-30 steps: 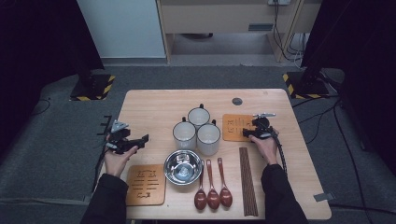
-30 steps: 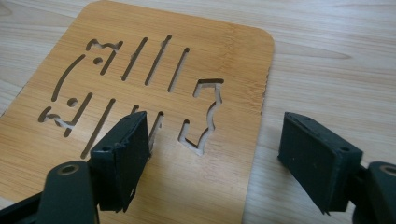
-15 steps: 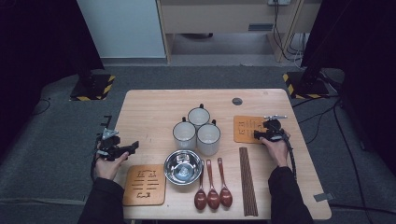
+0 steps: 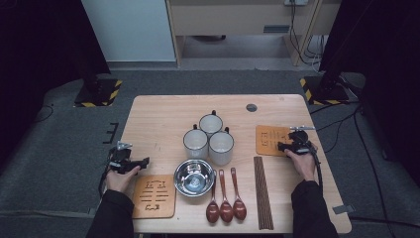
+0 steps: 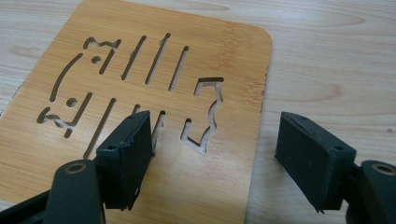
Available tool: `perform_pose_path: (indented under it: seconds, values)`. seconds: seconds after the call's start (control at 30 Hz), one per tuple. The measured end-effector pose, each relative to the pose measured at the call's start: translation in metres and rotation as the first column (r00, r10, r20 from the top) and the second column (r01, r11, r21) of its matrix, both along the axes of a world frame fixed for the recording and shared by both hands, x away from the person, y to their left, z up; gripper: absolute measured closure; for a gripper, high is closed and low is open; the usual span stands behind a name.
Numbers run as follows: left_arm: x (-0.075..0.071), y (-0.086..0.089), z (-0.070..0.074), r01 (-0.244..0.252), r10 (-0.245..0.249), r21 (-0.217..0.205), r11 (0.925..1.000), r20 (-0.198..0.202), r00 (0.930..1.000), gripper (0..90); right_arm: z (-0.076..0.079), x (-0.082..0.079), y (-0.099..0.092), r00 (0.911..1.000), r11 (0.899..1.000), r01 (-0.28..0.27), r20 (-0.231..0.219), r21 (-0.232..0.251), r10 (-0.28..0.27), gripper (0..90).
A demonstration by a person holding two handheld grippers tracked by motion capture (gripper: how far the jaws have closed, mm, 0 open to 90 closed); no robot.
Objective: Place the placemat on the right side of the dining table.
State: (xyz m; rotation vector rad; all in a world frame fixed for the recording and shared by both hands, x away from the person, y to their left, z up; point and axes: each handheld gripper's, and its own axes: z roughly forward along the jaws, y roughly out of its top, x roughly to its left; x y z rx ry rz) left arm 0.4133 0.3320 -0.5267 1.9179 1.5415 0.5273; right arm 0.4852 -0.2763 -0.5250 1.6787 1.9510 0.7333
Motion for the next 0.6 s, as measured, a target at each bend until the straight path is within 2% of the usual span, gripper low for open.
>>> perform_pose_path:
  seconds: [0.13, 0.4, 0.6]
  values:
    - [0.000, 0.001, -0.002, -0.004, 0.004, -0.002, 1.0000, 0.001, 1.0000, 9.3, 0.001, -0.004, -0.007, 1.0000, 1.000, -0.002, 0.001, -0.009, 0.002, 27.9]
    - [-0.001, 0.000, -0.004, 0.007, -0.007, 0.014, 0.9999, 0.011, 0.9999, 6.9, -0.001, -0.012, -0.023, 0.9999, 1.000, -0.015, 0.005, 0.015, 0.015, 28.5]
    - [-0.001, -0.002, -0.006, 0.019, -0.019, 0.034, 0.9993, 0.020, 0.9996, 4.8, 0.000, -0.014, -0.028, 0.9997, 1.000, -0.024, 0.011, 0.017, 0.024, 33.9]
